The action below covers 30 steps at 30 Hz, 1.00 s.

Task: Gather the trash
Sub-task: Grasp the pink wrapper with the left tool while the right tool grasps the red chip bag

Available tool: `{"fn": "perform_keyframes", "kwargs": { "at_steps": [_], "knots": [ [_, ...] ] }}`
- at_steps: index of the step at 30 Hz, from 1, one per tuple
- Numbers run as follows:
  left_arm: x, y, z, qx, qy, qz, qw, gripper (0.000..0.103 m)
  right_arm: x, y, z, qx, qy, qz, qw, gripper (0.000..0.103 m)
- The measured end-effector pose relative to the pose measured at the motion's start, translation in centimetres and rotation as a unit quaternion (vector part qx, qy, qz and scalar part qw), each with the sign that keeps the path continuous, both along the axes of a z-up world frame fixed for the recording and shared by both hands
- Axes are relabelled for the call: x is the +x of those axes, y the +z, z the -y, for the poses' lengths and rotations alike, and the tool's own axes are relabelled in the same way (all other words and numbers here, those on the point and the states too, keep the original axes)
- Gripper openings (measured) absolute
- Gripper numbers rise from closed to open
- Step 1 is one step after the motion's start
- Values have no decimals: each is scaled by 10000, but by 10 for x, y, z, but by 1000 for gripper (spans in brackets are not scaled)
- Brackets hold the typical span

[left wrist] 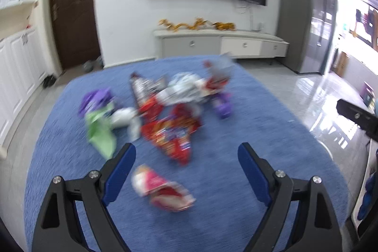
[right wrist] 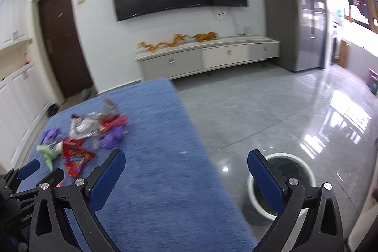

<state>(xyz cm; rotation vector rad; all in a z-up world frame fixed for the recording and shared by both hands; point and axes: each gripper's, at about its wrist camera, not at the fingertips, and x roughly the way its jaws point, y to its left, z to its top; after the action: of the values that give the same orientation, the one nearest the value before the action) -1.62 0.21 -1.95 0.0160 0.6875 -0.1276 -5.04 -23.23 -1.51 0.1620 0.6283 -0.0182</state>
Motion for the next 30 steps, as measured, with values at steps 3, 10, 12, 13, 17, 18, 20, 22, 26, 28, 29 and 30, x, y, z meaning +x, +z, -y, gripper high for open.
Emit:
{"fn": "perform_keyframes", "kwargs": {
  "at_steps": [3,10,12,13,17,18,20,22,26,28,29,30],
  "knots": [
    [4,-13,-27,-119,114,-236,9996,88,11,-5,-15,193,391,-112,9990,103],
    [18,-42,-52,-427,-22,-805,9958,75,45,-24,-56,252,1150,-352,9924,99],
    [17,-44,-51,-510,-131,-825,9952,70,56,-29,-61,379,1264,-472,9901,91],
    [16,-45,-51,-532,-177,-819,9951,67,59,-30,-62,476,1299,-533,9889,89],
    [16,-48,-47,-690,-387,-833,9934,52,72,-41,-71,711,1538,-734,9828,76],
    [16,-48,-47,-718,-416,-836,9930,50,74,-44,-76,741,1629,-769,9809,74],
    [15,-48,-49,-760,-411,-806,9930,49,79,-47,-87,778,1850,-812,9763,74],
    [15,-47,-51,-847,-369,-789,9926,47,83,-50,-101,856,2109,-835,9702,74],
    [12,-45,-66,-1008,-106,-747,9920,45,92,-54,-120,1131,2507,-916,9571,74],
    [13,-43,-73,-1030,39,-718,9921,44,98,-57,-133,1194,2695,-983,9505,74],
    [13,-42,-78,-1007,137,-678,9925,44,100,-58,-137,1220,2756,-1009,9482,74],
    [14,-41,-82,-1000,203,-654,9926,42,103,-59,-142,1252,2844,-1054,9446,74]
  ]
}}
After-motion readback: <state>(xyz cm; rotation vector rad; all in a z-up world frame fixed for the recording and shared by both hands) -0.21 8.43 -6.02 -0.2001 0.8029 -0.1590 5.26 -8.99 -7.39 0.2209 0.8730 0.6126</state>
